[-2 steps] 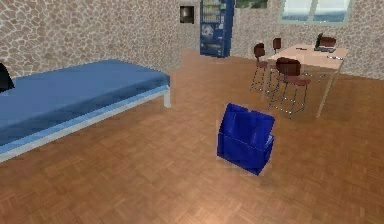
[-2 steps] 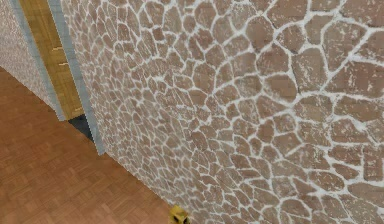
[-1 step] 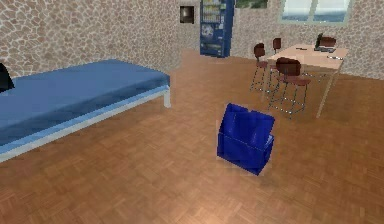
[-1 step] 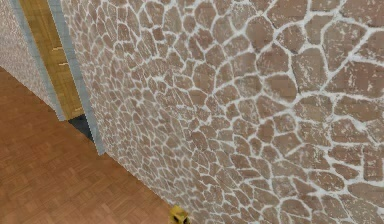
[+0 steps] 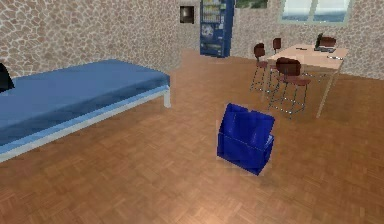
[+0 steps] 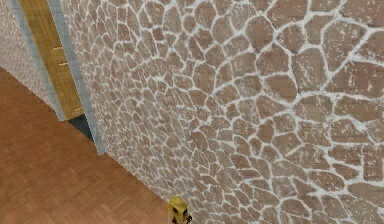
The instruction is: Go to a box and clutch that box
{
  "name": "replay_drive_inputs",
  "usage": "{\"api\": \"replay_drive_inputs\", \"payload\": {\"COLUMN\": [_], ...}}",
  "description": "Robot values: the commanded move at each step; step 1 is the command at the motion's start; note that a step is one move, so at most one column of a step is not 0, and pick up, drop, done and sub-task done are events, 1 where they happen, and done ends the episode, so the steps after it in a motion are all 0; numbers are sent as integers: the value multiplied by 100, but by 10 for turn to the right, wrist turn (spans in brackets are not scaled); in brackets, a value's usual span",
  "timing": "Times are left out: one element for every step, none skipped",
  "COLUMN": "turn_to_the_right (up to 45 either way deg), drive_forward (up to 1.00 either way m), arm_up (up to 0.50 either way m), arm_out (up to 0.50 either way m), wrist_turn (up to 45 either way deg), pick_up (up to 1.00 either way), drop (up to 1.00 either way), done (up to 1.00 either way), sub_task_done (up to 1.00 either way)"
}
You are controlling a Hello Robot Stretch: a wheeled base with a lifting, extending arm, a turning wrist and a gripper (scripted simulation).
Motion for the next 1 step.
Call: {"api": "replay_drive_inputs", "payload": {"turn_to_the_right": [0], "drive_forward": [0], "arm_up": [0], "arm_out": [0], "wrist_turn": [0], "pick_up": [0], "drop": [0], "done": [100], "sub_task_done": [0]}}
